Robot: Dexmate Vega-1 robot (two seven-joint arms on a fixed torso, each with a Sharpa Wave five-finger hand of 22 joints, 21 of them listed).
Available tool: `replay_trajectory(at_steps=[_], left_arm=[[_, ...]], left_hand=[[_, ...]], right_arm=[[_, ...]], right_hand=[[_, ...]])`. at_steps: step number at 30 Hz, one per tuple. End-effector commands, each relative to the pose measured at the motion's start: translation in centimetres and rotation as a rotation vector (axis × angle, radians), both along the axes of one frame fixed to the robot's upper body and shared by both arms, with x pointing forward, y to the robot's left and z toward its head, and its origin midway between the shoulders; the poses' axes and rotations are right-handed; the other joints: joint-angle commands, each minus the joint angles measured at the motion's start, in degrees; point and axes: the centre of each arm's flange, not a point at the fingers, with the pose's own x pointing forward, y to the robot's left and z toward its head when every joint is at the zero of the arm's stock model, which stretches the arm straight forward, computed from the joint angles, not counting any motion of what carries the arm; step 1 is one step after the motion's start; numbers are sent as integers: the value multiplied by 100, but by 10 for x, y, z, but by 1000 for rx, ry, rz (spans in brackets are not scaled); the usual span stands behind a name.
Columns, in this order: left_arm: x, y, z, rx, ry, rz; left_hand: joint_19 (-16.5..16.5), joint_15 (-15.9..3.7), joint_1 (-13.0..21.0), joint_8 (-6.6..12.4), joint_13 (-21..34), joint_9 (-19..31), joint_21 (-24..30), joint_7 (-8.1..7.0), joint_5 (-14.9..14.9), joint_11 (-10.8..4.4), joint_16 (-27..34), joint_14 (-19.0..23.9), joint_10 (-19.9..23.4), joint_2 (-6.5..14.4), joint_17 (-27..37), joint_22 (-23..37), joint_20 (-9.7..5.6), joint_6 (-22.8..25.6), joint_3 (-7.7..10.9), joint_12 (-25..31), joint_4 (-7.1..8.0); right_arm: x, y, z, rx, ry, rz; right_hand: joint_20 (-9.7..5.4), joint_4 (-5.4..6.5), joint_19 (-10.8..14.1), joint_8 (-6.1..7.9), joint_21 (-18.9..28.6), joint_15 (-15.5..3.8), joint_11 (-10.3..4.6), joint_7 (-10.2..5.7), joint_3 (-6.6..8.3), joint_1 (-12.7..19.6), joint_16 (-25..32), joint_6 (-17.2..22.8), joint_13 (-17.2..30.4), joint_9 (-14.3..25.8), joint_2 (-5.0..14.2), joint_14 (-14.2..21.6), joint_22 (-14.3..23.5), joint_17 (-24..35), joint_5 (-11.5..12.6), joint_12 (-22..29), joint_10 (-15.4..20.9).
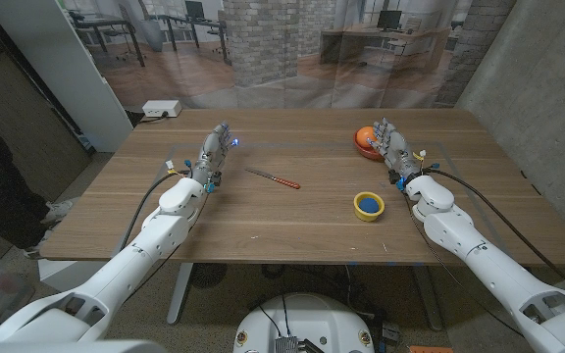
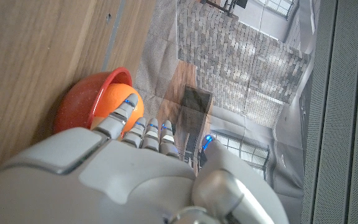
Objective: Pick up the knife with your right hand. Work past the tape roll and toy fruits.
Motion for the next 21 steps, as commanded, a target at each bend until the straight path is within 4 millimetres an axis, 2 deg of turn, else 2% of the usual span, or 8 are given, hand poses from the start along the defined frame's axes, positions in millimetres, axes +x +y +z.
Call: replay_trajectory(at_steps=[1,9,21], left_arm=[[2,2,-2,-3,6,-4],[3,5,-3,-2,11,-1],[4,9,-3,-2,13,2]], left_hand=[[-1157,8,34,33,6,22,37,2,38,-6,34,-863,-747,402,7,9,3,-697,41,26,-4],[-1158,3,27,35,6,22,25,-1,39,-8,33,-870,-749,399,6,10,4,-700,50,28,-6],[-1151,34,13,35,7,23,9,-1,39,31,39,-865,-745,392,6,11,9,-716,61,34,-9]], right_arm=[[0,2,4,-21,-12,-18],[-1,2,10,-55,-29,-37],[-8,1,17,-90,-68,-71]], right_hand=[[22,-29,39,28,39,22,32,31,48,62,39,38,16,7,205,36,10,9,25,39,58],[96,-249,58,14,34,88,85,90,48,232,15,-4,14,-1,-5,17,2,-18,24,28,30],[130,-462,56,17,23,122,133,118,69,420,14,-30,13,-4,-136,23,-1,-26,24,33,33]])
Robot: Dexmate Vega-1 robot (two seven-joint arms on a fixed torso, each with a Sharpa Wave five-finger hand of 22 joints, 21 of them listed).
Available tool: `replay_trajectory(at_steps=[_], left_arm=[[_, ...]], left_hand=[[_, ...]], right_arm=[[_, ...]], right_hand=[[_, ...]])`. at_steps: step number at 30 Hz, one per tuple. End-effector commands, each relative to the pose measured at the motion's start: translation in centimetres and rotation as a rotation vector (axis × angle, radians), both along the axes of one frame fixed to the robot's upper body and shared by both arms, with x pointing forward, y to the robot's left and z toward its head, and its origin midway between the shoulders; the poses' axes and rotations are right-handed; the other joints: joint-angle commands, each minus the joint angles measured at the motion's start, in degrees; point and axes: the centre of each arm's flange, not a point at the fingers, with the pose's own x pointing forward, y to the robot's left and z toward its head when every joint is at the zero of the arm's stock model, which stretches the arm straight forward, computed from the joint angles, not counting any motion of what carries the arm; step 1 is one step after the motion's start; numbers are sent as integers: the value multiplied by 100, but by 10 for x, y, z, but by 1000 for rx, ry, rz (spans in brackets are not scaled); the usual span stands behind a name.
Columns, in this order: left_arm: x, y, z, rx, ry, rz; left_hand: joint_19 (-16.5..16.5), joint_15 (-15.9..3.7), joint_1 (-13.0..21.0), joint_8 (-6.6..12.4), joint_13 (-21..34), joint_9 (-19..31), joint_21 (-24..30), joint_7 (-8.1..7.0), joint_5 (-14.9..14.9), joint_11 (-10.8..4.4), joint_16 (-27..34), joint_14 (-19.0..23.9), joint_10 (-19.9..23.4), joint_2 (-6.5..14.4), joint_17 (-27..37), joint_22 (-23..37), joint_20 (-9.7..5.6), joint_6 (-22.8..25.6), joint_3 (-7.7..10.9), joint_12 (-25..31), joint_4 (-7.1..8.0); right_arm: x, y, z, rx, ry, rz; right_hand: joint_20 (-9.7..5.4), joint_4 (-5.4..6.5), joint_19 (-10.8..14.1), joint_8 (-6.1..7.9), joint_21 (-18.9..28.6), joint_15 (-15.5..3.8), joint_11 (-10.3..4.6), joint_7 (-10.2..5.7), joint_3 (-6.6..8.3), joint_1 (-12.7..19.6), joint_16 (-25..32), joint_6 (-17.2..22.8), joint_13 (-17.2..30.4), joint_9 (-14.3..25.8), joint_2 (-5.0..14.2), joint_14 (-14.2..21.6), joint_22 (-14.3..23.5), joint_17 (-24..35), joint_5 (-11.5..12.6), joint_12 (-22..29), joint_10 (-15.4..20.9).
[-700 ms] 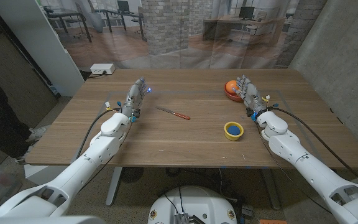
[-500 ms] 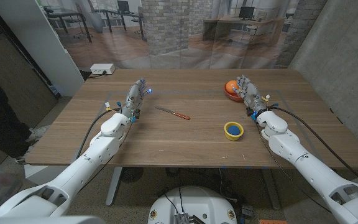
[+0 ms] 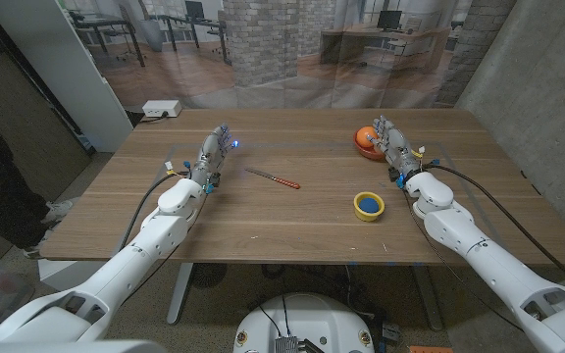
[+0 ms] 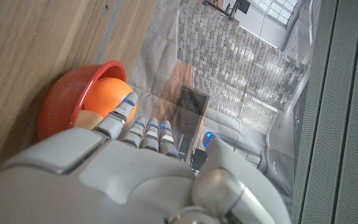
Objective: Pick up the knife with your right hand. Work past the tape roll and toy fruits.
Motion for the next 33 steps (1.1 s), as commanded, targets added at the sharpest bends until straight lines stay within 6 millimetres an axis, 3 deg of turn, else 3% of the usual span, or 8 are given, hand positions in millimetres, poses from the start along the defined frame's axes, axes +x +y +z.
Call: replay_trajectory(at_steps=[1,14,33], left_arm=[[1,4,0,-2,3,2],[1,5,-1,2,3,-1],[-2,5,-2,8,-1,2]], left_hand=[[-1145,34,12,40,8,24,6,10,39,33,27,-862,-740,392,6,12,12,-707,40,38,14],[-1124,100,2,60,10,27,-4,45,38,89,45,-811,-690,384,6,12,56,-657,51,59,8],[-1096,119,-9,68,12,29,-16,48,37,100,51,-782,-664,377,7,13,81,-623,64,68,2]], right_arm=[[-6,0,8,-34,-37,-29],[-20,0,16,-121,-88,-86],[-39,8,33,-232,-182,-128]], right_hand=[[34,-94,6,19,22,71,71,26,28,131,15,4,14,12,-34,18,15,17,27,34,22],[57,-344,32,45,23,109,88,40,95,386,23,41,17,14,-95,51,15,17,17,49,62],[66,-560,66,69,30,107,96,37,150,601,32,111,19,15,-128,92,17,18,-5,70,134]])
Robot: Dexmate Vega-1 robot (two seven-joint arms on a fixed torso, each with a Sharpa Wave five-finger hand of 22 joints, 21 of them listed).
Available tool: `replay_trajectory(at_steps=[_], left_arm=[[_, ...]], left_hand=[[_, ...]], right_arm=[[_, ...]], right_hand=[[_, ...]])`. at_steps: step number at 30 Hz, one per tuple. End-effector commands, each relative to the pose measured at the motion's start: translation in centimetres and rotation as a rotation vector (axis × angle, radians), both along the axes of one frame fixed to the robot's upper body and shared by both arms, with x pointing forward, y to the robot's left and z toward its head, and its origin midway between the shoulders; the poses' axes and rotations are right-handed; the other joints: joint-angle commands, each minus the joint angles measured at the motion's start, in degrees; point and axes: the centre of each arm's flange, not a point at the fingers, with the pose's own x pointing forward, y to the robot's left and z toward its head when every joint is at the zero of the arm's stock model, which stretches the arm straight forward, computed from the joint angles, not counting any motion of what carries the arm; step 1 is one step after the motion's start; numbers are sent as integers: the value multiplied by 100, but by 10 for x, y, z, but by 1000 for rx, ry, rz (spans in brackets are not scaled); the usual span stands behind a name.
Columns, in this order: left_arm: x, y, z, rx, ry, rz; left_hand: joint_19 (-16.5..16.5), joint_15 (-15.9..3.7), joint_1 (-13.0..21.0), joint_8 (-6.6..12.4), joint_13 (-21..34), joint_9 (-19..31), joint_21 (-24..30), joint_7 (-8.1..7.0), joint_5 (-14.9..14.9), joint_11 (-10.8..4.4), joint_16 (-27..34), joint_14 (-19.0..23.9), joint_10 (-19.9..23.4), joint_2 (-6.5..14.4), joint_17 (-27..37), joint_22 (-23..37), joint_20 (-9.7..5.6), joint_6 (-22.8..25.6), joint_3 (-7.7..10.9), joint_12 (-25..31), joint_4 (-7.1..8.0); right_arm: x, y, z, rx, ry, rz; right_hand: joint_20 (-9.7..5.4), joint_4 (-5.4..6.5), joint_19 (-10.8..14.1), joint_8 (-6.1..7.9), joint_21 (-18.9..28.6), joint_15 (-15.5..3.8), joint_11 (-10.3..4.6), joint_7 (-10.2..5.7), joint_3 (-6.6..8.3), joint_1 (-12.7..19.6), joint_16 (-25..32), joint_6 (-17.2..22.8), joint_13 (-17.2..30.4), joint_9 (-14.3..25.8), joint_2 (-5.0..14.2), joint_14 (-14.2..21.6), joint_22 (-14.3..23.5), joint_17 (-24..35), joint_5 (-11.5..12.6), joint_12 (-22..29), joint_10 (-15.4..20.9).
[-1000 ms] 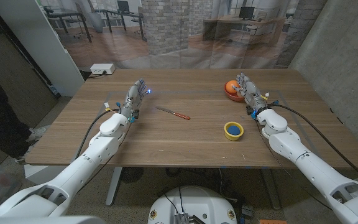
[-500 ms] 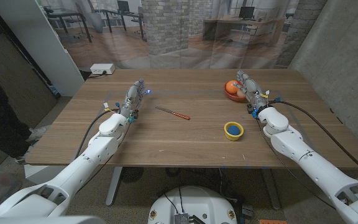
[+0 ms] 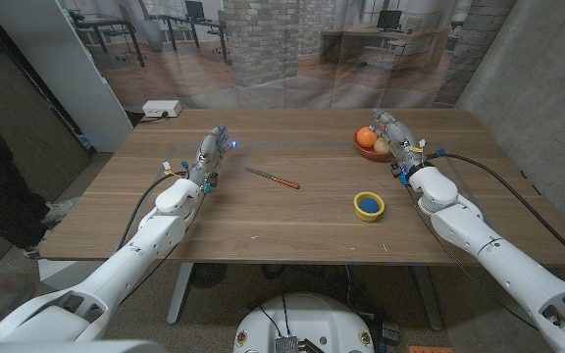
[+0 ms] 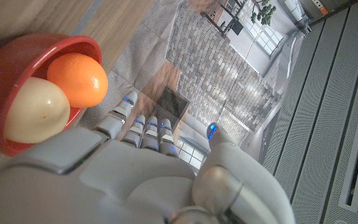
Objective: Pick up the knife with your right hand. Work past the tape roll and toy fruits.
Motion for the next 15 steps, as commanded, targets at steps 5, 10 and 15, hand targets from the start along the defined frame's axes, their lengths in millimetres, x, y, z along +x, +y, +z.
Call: replay_trajectory(at_steps=[5,10,15], left_arm=[[-4,-1,-2,5,-3,1],[-4,-1,-2,6,-2,0],[-6,-1,-2,8,-6,-1]], left_hand=[[-1055,43,-11,28,14,31,-19,56,37,45,31,-733,-640,375,9,14,54,-611,36,29,-14],[-1048,51,-13,30,15,31,-21,59,37,52,34,-720,-635,373,9,14,64,-600,39,30,-15],[-1042,64,-16,28,16,32,-26,59,36,55,35,-713,-628,371,9,14,68,-597,43,31,-17]], right_arm=[[-17,7,13,-92,-78,-39],[-26,10,19,-136,-117,-54],[-34,15,25,-168,-153,-61]], right_hand=[[21,-117,48,27,37,42,-8,-20,33,139,35,87,21,15,-11,45,17,16,-11,29,63],[20,-155,59,27,39,34,-4,-21,43,177,40,95,21,15,-14,63,17,16,-15,32,78],[26,-198,66,35,39,35,-2,-13,53,220,41,124,21,15,-17,77,18,16,-22,36,99]])
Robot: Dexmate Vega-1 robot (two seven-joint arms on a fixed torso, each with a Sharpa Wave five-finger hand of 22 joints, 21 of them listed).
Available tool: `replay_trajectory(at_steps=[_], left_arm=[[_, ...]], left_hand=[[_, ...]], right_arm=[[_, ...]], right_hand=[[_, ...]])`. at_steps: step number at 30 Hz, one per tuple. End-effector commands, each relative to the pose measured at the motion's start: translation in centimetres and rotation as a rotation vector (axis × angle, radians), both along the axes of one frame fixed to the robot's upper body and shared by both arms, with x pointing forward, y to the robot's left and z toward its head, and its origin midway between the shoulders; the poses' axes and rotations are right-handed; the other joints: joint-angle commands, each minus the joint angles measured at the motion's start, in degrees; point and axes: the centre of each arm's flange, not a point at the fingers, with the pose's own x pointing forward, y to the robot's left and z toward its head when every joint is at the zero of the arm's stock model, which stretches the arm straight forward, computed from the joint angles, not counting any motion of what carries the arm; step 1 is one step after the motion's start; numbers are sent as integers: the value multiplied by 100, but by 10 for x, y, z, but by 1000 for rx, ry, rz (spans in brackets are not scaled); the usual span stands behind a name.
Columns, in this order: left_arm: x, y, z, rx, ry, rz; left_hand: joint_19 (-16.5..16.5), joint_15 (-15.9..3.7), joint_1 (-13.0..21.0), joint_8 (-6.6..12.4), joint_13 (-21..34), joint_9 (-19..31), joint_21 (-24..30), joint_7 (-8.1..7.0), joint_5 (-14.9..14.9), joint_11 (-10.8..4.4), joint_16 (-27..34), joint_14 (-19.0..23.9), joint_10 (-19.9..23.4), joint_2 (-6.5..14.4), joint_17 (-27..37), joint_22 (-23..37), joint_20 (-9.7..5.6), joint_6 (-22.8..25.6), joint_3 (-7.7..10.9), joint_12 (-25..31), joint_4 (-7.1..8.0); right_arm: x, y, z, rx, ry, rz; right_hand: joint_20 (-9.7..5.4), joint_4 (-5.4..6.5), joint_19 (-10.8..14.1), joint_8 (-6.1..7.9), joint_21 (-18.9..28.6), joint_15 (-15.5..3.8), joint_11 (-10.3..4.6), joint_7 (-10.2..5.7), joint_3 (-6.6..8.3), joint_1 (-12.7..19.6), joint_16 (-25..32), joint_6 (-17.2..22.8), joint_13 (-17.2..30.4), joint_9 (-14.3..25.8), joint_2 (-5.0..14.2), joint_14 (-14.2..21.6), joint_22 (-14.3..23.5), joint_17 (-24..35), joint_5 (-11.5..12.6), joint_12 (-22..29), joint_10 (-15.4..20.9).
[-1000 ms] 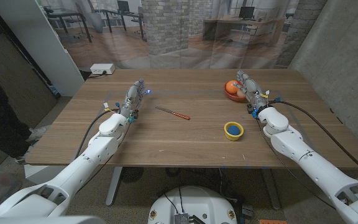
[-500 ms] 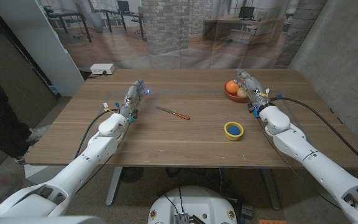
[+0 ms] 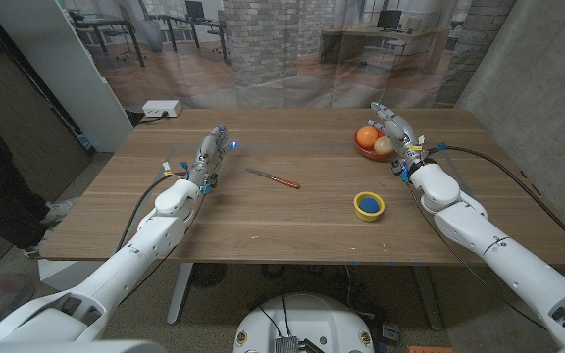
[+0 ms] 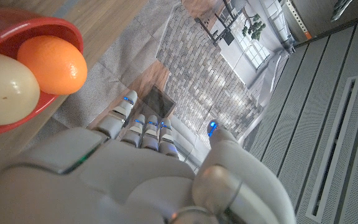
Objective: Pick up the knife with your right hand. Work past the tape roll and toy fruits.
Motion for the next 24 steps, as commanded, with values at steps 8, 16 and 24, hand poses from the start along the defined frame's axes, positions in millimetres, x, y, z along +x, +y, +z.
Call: replay_trajectory(at_steps=[8,16,24], left_arm=[[-5,0,-1,3,-6,1],[-8,0,-2,3,-7,0],[-9,1,-3,4,-6,-2]], left_hand=[[-1028,64,-20,27,17,32,-33,31,35,78,33,-709,-621,367,10,15,70,-559,42,32,-14],[-1022,71,-26,25,18,33,-45,26,34,77,32,-700,-601,362,11,15,75,-553,49,37,-16],[-1020,69,-30,24,18,33,-53,23,34,65,32,-692,-593,360,11,15,81,-548,53,38,-17]], right_arm=[[-28,13,19,-125,-118,-37],[-37,20,25,-183,-161,-57],[-48,28,30,-232,-204,-77]], right_hand=[[5,-149,64,36,41,9,-4,10,34,163,43,89,23,16,-27,80,18,15,-34,58,138],[14,-208,82,44,44,-1,5,7,43,217,42,127,24,17,-38,93,19,15,-47,68,188],[17,-269,99,45,45,3,-9,13,53,275,45,149,25,17,-49,115,19,15,-59,64,206]])
